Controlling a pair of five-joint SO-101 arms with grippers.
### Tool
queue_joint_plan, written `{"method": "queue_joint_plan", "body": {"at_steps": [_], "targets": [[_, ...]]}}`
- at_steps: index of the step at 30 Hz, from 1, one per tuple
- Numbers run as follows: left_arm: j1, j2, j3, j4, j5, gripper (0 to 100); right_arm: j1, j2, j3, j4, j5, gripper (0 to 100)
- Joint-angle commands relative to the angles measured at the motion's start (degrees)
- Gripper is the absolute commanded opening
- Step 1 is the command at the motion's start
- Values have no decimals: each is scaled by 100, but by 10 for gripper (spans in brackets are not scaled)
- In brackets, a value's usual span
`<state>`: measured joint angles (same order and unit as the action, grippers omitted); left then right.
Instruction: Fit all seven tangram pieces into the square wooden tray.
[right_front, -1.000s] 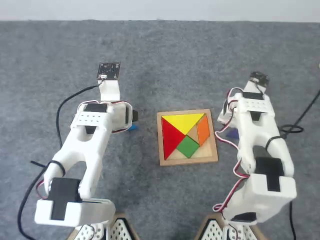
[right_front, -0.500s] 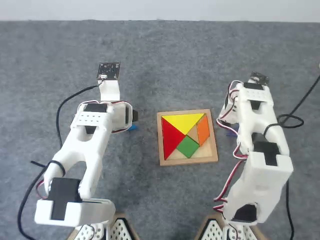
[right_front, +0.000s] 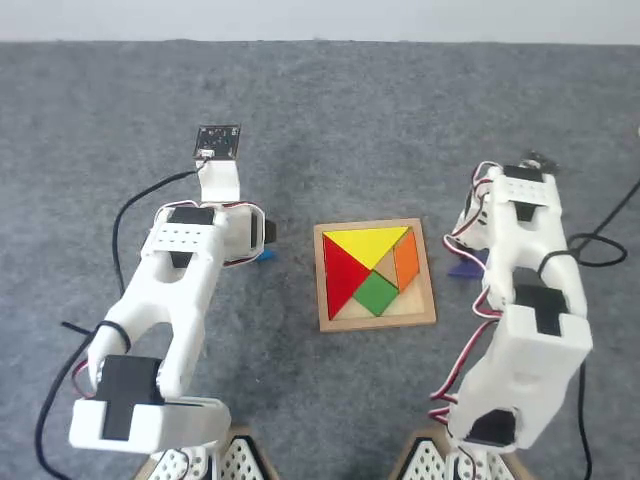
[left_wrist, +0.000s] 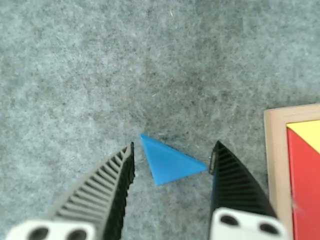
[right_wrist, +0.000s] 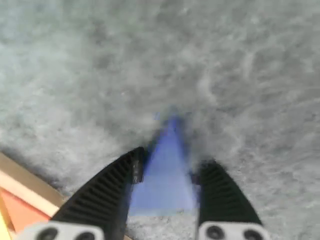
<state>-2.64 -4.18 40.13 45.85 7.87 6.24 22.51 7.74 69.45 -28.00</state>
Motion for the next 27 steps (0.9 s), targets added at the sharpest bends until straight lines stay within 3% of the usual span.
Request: {"method": "queue_joint_plan", "body": {"at_steps": [1, 10, 15, 20, 27], "targets": [[-9, -316, -31, -141, -79, 233, 66, -549, -79, 40, 18, 68], [-9, -316, -31, -149, -79, 233, -242, -1754, 730, 31, 299, 30], [9, -316, -31, -149, -79, 233, 48, -2993, 1407, 171, 536, 29], [18, -316, -31, -149, -79, 233, 505, -4268, 2690, -435, 651, 29], [18, -316, -31, -149, -79, 233, 180, -4963, 4193, -1244, 1749, 32]]}}
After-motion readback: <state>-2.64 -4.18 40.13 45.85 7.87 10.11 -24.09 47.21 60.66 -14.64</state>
